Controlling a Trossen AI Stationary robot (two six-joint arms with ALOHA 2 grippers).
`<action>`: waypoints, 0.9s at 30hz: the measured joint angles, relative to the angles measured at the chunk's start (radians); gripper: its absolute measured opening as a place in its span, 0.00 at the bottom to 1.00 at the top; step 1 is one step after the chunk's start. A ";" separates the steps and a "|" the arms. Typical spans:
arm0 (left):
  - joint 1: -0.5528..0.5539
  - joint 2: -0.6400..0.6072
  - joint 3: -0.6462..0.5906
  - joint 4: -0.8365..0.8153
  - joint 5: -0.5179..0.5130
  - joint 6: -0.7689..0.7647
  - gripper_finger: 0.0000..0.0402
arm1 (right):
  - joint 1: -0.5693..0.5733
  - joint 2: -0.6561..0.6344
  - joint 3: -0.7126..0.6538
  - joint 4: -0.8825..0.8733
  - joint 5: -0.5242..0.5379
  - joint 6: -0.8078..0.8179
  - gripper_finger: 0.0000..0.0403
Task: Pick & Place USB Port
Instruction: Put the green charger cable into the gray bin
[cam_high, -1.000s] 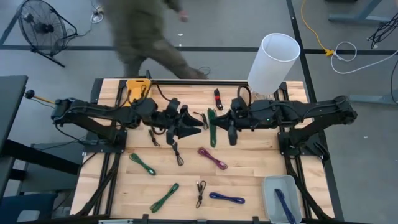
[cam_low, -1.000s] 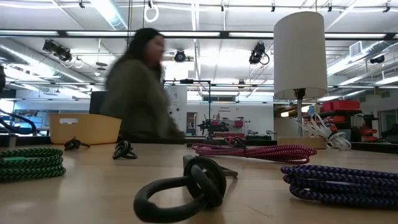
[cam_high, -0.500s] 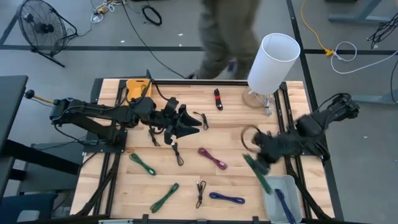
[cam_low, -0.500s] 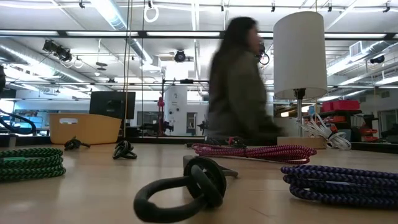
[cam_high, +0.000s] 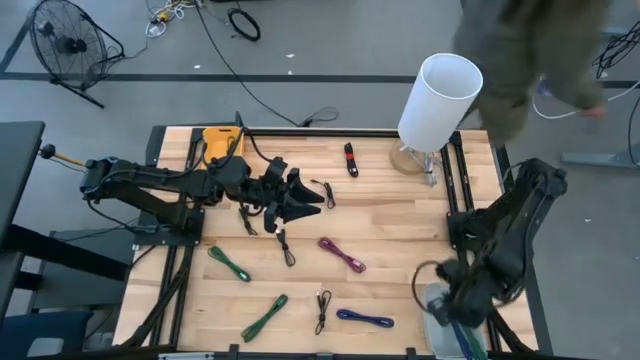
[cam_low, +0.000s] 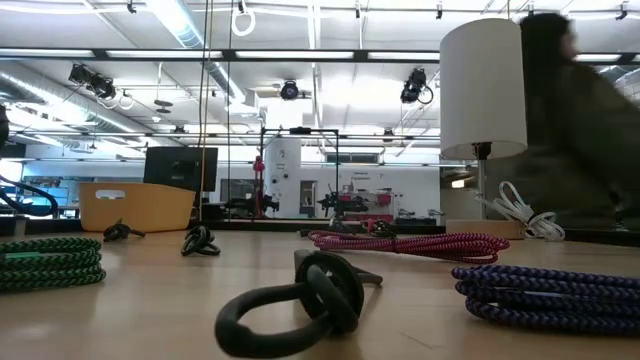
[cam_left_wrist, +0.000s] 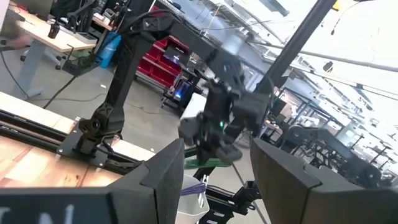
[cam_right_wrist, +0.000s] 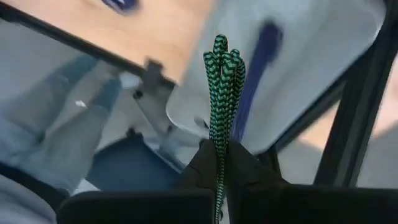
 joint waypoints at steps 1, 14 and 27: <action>0.000 0.000 0.000 0.000 0.000 0.000 0.47 | 0.011 0.010 -0.019 0.035 -0.013 0.022 0.00; 0.000 0.000 -0.001 0.000 0.000 -0.001 0.47 | 0.035 0.055 -0.257 0.312 -0.047 0.116 0.00; 0.000 0.000 -0.001 0.000 0.000 -0.007 0.47 | 0.018 0.053 -0.291 0.331 0.005 0.061 0.27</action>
